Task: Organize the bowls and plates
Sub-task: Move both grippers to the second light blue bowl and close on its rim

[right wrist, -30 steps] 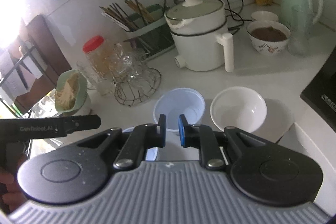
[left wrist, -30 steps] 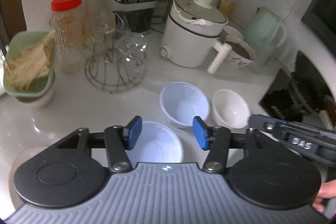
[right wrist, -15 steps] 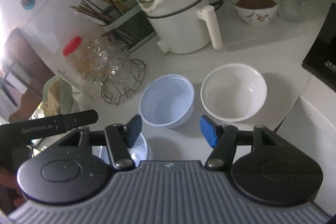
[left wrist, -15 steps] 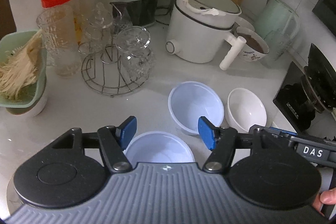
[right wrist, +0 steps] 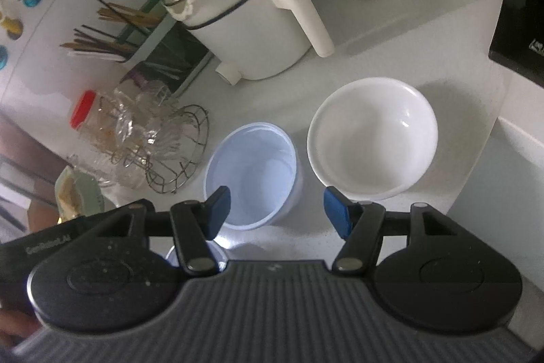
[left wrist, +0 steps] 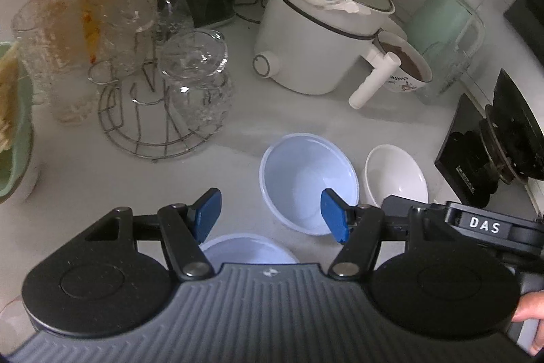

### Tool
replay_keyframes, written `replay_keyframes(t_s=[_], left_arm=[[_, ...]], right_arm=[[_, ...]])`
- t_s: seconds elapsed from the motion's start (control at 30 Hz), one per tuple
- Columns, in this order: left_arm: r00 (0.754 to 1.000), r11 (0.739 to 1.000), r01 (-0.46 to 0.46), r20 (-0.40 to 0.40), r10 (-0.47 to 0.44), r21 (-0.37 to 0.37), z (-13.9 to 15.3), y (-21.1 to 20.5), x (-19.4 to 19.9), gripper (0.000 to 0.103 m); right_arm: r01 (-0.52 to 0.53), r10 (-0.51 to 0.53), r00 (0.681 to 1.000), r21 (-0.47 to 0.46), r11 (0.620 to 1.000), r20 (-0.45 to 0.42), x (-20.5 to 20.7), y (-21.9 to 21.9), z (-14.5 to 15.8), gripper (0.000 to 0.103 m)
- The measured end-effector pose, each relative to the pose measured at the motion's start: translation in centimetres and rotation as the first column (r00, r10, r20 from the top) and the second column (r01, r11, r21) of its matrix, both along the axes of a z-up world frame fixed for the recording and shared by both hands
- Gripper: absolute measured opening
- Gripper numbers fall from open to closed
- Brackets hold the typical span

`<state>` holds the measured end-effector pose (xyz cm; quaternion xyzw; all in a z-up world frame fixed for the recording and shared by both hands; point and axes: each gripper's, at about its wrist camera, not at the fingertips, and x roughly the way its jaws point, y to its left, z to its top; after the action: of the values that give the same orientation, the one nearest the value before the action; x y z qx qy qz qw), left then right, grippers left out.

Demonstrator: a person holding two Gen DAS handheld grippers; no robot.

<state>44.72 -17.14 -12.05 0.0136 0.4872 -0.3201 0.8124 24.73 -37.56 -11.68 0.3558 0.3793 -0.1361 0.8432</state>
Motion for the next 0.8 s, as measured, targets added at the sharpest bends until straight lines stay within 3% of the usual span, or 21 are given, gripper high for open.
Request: replay_keyframes(t_s=[0.4, 0.8], left_arm=[[0.996, 0.999, 0.044, -0.076, -0.044, -0.008, -2.3, -0.5, 3.0, 0.069], [0.990, 0.999, 0.032, -0.137, -0.036, -0.037, -4.4, -1.2, 5.2, 0.064]], right_arm=[[0.098, -0.094, 0.994, 0.075, 0.992, -0.056, 2.1, -0.4, -1.8, 0.063], [0.192, -0.177, 0.979, 0.161, 0.968, -0.101, 2.7, -1.2, -4.1, 0.042]])
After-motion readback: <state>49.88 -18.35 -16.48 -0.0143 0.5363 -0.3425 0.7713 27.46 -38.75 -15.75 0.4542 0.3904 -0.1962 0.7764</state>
